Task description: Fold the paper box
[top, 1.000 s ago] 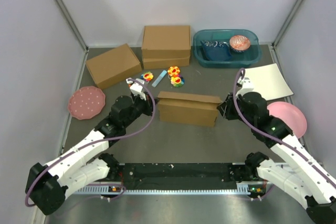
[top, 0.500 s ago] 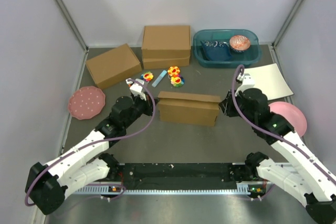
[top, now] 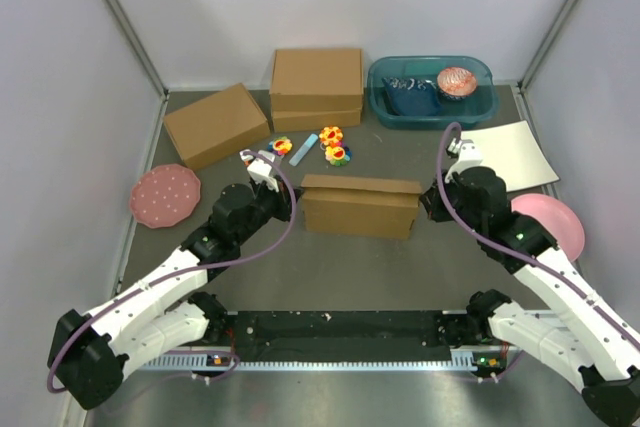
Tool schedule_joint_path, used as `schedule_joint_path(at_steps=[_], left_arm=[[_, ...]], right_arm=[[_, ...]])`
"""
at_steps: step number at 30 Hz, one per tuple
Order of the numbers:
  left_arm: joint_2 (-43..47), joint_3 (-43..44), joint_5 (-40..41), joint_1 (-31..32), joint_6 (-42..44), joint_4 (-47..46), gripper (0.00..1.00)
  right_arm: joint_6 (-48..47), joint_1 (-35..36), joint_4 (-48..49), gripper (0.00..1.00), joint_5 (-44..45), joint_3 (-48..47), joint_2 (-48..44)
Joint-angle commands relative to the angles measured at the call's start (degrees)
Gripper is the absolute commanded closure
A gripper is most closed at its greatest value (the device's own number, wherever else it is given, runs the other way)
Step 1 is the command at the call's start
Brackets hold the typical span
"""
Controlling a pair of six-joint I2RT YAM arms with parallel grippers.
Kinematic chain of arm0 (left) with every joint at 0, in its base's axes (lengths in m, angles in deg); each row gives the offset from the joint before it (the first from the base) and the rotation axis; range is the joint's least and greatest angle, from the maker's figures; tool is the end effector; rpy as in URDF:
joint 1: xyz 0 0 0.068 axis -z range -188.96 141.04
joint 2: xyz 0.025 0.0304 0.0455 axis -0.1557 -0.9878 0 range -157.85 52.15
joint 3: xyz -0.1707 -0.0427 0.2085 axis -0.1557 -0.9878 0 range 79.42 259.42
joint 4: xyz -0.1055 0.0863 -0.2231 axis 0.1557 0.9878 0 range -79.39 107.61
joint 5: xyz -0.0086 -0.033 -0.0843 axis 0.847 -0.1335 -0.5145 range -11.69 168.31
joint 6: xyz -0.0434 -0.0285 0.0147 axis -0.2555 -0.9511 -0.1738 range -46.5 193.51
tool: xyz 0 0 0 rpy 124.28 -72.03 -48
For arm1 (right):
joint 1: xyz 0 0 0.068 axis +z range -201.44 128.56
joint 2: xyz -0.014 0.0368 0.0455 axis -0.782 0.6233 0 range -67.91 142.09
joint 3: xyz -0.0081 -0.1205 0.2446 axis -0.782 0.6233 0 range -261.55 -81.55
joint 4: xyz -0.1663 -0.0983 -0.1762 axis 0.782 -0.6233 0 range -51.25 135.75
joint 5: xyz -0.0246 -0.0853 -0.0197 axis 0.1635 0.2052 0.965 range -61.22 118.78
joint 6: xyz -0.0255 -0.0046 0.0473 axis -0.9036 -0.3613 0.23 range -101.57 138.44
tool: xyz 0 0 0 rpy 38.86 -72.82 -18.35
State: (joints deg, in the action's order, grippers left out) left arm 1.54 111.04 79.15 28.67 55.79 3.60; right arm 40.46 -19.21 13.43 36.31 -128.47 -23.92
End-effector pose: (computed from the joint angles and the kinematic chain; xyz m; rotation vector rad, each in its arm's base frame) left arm 0.1673 -0.1283 0.2718 0.3059 1.8058 -0.6769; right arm 0.1438 0.0850 0.3157 -0.1067 2.1063 0.4382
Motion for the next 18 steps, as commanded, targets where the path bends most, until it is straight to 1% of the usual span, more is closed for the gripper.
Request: schedule_joint_path(at_steps=[1, 7, 11, 15, 18], left_arm=[[-0.6, -0.6, -1.8, 0.5, -0.8, 6.6, 1.0], [-1.2, -0.7, -2.0, 0.5, -1.0, 6.4, 1.0], [-1.2, -1.2, -1.9, 0.5, -1.2, 6.2, 1.0], [-0.6, -0.2, -1.4, 0.4, -1.0, 6.7, 1.0], [0.0, 2.2, -1.4, 0.5, -0.8, 9.1, 0.91]], right_arm=[[-0.7, 0.5, 2.7, 1.0, 1.4, 0.4, -1.3], [0.7, 0.5, 2.8, 1.0, 0.9, 5.2, -2.7], [2.5, 0.5, 2.8, 1.0, 1.2, 10.9, -5.2], [3.4, 0.5, 2.8, 1.0, 1.0, 11.8, -5.8], [3.3, 0.5, 2.7, 1.0, 1.2, 10.7, -4.7]])
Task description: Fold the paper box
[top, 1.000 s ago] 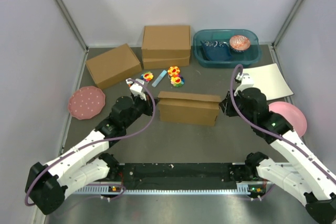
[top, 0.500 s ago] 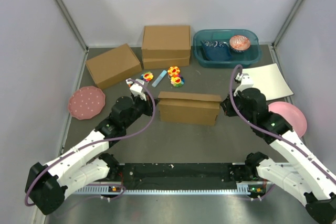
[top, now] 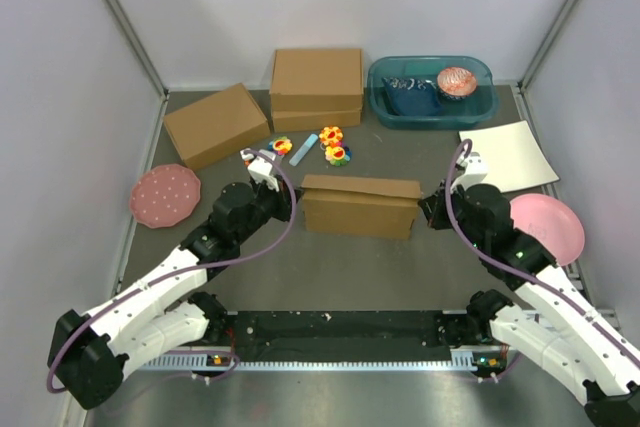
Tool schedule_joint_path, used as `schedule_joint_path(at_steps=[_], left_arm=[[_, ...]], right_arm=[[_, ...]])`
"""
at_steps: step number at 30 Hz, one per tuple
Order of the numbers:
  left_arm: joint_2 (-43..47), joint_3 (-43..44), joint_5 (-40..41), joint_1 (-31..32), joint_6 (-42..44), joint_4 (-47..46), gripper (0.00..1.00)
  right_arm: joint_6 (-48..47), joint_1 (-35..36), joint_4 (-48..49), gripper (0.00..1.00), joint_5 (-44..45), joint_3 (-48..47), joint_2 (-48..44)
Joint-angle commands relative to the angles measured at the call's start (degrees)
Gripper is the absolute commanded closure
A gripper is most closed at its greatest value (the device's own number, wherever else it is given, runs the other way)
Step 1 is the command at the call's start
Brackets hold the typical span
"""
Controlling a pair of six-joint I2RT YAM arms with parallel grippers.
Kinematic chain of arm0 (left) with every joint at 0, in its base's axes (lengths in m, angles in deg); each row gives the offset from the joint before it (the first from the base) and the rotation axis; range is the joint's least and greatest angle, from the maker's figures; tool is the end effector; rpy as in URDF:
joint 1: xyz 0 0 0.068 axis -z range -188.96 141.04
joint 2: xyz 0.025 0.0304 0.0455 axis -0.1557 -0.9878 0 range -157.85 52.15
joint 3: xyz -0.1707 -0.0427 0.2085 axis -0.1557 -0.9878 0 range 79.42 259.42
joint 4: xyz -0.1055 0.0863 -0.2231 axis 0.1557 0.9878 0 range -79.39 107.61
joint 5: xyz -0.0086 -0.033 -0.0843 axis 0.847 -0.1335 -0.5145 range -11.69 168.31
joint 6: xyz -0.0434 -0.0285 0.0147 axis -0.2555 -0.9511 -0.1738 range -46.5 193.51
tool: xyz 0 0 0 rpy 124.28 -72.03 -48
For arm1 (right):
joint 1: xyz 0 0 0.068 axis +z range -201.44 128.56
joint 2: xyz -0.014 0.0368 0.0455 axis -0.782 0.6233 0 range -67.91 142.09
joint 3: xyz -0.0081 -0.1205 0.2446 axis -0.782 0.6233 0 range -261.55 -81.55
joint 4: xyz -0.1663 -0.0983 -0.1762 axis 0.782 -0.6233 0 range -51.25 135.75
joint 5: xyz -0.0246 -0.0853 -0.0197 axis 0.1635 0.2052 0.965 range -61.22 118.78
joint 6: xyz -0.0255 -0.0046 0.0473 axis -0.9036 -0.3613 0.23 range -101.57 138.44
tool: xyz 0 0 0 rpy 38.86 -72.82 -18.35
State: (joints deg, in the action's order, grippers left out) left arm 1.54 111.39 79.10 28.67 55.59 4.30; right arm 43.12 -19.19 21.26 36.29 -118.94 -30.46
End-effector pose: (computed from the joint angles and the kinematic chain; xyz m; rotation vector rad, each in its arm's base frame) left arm 0.1673 -0.1284 0.2727 0.3045 1.8128 -0.6781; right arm 0.1336 0.0787 0.2884 -0.0485 2.0310 0.5046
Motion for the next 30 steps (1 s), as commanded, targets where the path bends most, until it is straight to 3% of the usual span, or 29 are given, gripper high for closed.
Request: schedule_joint_path(at_steps=[1, 4, 9, 30], left_arm=[[0.5, 3.1, -1.3, 0.4, -0.5, 9.4, 0.87], [1.6, 5.0, -1.3, 0.4, 0.2, 10.0, 0.77], [2.1, 7.3, -1.3, 0.5, 0.8, 10.9, 0.72], [-2.9, 11.4, 1.7, 0.3, 3.7, 9.8, 0.76]], right_arm=[[0.5, 0.4, -5.1, 1.0, 1.1, 0.7, 2.0], [0.5, 0.4, -5.2, 1.0, 1.3, 0.3, 2.5], [0.3, 0.4, -5.1, 1.0, 1.6, 0.0, 2.5], [0.4, 0.5, -5.2, 1.0, 0.8, -0.4, 2.8]])
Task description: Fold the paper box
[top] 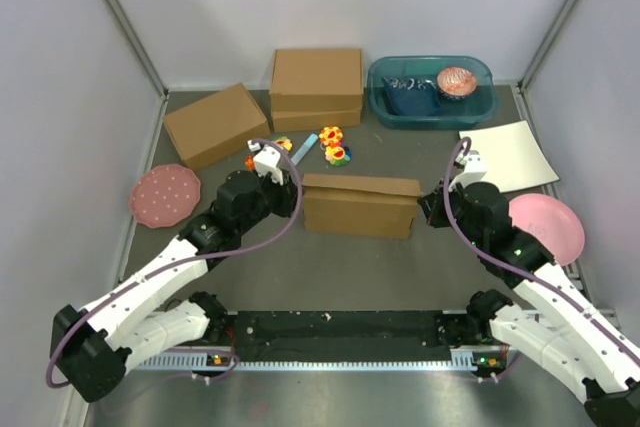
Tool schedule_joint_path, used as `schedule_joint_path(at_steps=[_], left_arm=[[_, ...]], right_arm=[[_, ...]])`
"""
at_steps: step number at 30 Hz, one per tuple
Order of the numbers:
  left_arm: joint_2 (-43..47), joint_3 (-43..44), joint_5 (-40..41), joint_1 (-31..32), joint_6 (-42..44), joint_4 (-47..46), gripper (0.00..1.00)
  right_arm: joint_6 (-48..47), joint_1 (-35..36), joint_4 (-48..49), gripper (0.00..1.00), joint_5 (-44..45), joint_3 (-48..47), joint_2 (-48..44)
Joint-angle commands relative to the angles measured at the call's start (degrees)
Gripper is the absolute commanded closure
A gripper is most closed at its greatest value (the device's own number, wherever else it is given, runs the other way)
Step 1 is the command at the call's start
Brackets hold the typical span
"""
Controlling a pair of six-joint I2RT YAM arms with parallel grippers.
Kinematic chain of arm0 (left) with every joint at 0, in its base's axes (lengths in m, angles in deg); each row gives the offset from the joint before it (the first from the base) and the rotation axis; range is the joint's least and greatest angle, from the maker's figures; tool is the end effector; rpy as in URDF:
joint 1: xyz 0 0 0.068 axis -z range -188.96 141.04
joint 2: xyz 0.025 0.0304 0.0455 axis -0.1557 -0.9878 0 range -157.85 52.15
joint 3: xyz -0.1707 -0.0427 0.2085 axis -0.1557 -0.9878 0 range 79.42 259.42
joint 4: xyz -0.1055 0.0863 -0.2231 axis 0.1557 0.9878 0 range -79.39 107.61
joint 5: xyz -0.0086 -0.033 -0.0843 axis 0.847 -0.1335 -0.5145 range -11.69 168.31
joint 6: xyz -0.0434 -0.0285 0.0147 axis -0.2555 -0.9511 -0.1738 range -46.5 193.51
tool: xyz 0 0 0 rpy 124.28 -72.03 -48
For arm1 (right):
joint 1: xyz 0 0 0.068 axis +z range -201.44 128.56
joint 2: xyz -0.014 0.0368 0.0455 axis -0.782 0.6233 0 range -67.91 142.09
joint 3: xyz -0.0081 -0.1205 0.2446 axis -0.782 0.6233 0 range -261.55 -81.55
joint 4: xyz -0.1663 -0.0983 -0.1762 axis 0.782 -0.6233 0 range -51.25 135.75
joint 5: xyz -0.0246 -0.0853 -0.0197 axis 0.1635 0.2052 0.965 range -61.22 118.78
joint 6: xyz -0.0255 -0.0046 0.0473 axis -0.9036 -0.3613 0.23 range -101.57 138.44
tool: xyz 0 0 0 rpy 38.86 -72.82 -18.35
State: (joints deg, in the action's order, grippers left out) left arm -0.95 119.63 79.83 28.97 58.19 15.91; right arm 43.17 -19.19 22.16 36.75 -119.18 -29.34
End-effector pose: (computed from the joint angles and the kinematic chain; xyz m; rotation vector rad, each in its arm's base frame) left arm 0.1724 -0.1331 0.2943 0.3609 1.9005 -0.6044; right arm 0.1371 0.0806 0.2887 -0.0423 2.0293 0.4976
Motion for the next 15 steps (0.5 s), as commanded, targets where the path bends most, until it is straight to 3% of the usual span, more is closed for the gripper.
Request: schedule_joint_path(at_steps=[1, 7, 11, 15], left_arm=[[-0.4, 3.2, 0.8, 0.1, 1.2, -1.9, 0.78], [-1.1, 3.7, 0.2, 0.1, 1.1, -2.1, 0.86], [-1.2, 2.7, -0.6, 0.0, 0.9, -2.7, 1.0], [-1.0, 0.0, -1.3, 0.1, 0.3, -4.8, 1.0]], right_arm=[[0.3, 0.5, -6.0, 1.0, 0.3, -0.2, 1.7], [0.6, 0.5, -6.0, 1.0, 0.1, 0.6, 1.8], [0.7, 0.4, -6.0, 1.0, 0.1, 0.9, 1.9], [0.8, 0.4, -6.0, 1.0, -0.2, 0.6, 1.8]])
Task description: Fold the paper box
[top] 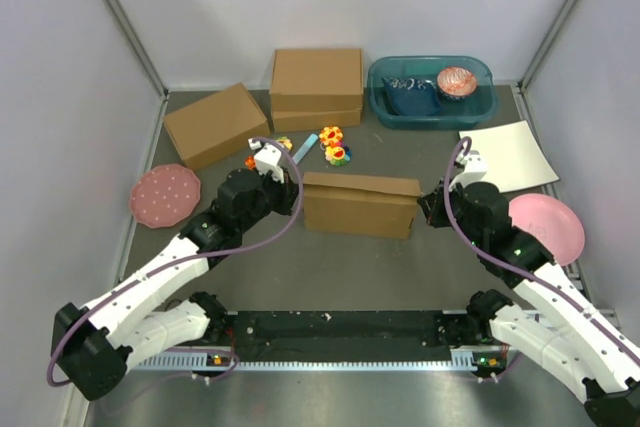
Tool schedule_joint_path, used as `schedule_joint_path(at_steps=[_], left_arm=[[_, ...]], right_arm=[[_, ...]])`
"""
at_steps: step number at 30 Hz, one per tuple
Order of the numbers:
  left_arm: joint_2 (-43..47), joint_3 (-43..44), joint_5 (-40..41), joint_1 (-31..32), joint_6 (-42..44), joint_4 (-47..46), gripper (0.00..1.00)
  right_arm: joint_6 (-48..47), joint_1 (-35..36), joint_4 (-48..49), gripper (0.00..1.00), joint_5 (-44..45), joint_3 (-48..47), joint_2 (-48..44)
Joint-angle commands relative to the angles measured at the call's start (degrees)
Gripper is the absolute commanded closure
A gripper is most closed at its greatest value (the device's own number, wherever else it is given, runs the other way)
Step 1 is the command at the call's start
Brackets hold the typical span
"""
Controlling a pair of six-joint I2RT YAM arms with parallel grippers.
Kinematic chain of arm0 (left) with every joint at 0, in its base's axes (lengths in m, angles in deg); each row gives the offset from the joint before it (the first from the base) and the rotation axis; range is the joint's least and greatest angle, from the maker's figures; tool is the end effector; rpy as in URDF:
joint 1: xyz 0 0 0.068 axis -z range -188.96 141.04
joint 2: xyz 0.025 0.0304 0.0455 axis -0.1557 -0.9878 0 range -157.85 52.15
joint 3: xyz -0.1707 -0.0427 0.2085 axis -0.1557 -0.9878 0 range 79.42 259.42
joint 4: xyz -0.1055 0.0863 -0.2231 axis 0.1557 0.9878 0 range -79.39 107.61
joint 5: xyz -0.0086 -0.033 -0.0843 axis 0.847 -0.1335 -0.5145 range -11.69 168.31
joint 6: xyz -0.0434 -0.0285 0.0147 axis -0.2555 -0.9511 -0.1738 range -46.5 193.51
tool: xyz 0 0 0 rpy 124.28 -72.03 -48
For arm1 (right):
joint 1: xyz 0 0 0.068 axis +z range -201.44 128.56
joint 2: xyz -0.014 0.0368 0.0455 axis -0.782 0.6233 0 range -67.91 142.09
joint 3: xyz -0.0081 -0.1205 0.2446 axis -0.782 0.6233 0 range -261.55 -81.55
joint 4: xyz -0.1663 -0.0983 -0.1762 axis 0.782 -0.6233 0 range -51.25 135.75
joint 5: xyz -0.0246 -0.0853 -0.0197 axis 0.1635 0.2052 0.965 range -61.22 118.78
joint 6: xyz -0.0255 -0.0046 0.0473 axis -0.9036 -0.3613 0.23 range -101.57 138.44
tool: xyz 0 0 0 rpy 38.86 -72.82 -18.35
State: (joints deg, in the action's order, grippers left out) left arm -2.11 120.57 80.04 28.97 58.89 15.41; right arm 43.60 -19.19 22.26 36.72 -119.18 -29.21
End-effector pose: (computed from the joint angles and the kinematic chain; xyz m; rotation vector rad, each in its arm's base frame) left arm 0.1760 -0.1358 0.2970 0.3686 1.8922 -0.5946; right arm 0.1375 0.0809 0.2886 -0.0351 2.0307 0.5026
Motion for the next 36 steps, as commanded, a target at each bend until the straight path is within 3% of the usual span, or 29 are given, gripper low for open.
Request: schedule_joint_path(at_steps=[1, 18, 22, 25, 32, 36], left_arm=[[0.1, -1.4, -1.5, 0.2, -0.6, -4.4, 1.0], [-3.2, -13.7, 2.7, 0.4, -8.9, -5.6, 1.0], [-3.3, -12.3, 2.7, 0.4, -8.8, -5.1, 1.0], [-2.4, -11.9, 2.7, 0.4, -8.5, -3.4, 1.0], [-2.1, -11.6, 2.9, 0.3, -8.6, -3.0, 1.0], [-2.0, -11.7, 2.8, 0.4, -9.0, -2.7, 1.0]], right_arm=[[0.4, 0.5, -6.1, 1.0, -0.3, 0.6, 1.6], [1.6, 0.4, -6.6, 1.0, -1.3, 0.8, -0.3], [1.2, 0.4, -8.5, 0.82, -0.5, -3.1, -1.3], [-0.3, 0.5, -10.4, 0.75, 0.6, -8.2, -1.3], [-4.1, 0.4, -10.4, 0.74, 1.6, -19.1, 2.3], [-4.4, 0.4, -7.6, 0.77, 0.6, -19.1, 6.6]])
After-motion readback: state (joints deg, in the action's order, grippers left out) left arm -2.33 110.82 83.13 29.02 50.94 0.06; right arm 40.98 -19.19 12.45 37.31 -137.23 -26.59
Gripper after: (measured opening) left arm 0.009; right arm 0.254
